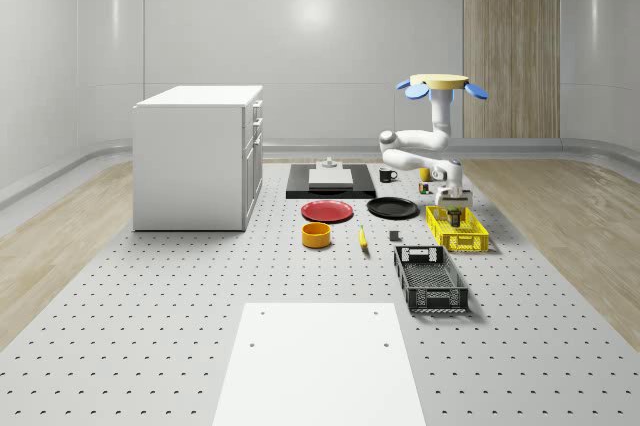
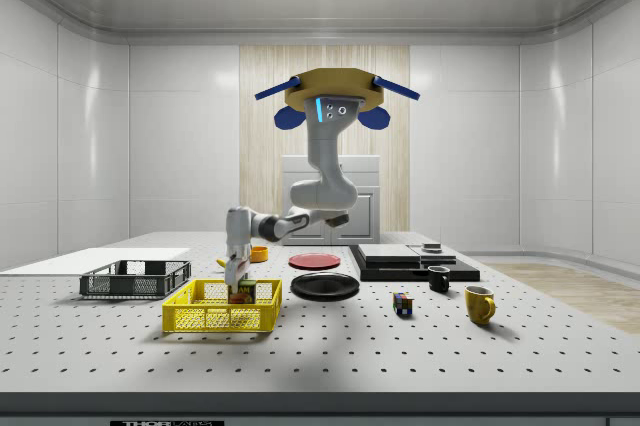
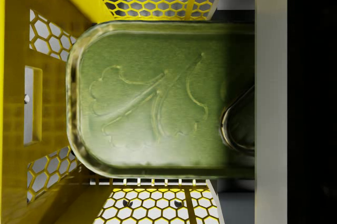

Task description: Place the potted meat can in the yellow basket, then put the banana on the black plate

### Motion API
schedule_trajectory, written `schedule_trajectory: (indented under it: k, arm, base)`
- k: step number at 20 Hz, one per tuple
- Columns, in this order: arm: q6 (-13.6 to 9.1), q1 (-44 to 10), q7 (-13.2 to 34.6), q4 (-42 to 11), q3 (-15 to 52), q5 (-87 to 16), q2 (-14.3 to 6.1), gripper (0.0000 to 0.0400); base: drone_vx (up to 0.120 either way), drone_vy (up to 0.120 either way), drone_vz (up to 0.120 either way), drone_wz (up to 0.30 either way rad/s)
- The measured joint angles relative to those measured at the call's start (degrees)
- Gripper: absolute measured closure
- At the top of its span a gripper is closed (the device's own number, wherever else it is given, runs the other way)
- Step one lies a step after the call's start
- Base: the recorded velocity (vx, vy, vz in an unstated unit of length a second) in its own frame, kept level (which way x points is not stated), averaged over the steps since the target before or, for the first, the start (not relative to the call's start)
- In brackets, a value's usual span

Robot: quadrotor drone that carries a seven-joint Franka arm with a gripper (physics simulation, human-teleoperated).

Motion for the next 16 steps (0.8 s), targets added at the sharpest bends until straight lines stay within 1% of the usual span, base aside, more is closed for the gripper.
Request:
schedule_trajectory:
  k: [1, 2, 4, 6, 9, 15, 16]
  arm:
    - [0.14, -0.06, -0.02, 0.16, -0.38, -0.35, 0.07, 0.0095]
    - [0.23, -0.10, 0.02, 0.29, -0.68, -0.64, 0.14, 0.0068]
    - [0.13, -0.02, 0.03, 0.25, -0.62, -0.54, 0.25, 0.0041]
    - [-0.15, 0.15, 0.02, 0.02, -0.16, -0.08, 0.33, 0.0025]
    - [-0.43, 0.32, 0.01, -0.18, 0.26, 0.34, 0.43, 0.0012]
    - [-0.73, 0.49, -0.04, -0.34, 0.58, 0.63, 0.60, 0.0003]
    - [-0.76, 0.51, -0.04, -0.35, 0.60, 0.65, 0.63, 0.0002]
  base:
    - [0.000, 0.000, 0.000, 0.000]
    - [0.000, 0.000, 0.000, 0.000]
    - [0.000, 0.000, 0.000, 0.000]
    - [0.000, 0.000, 0.120, 0.000]
    - [0.000, 0.000, 0.120, 0.000]
    - [0.113, -0.120, 0.120, 0.000]
    - [0.000, -0.120, 0.000, 0.000]
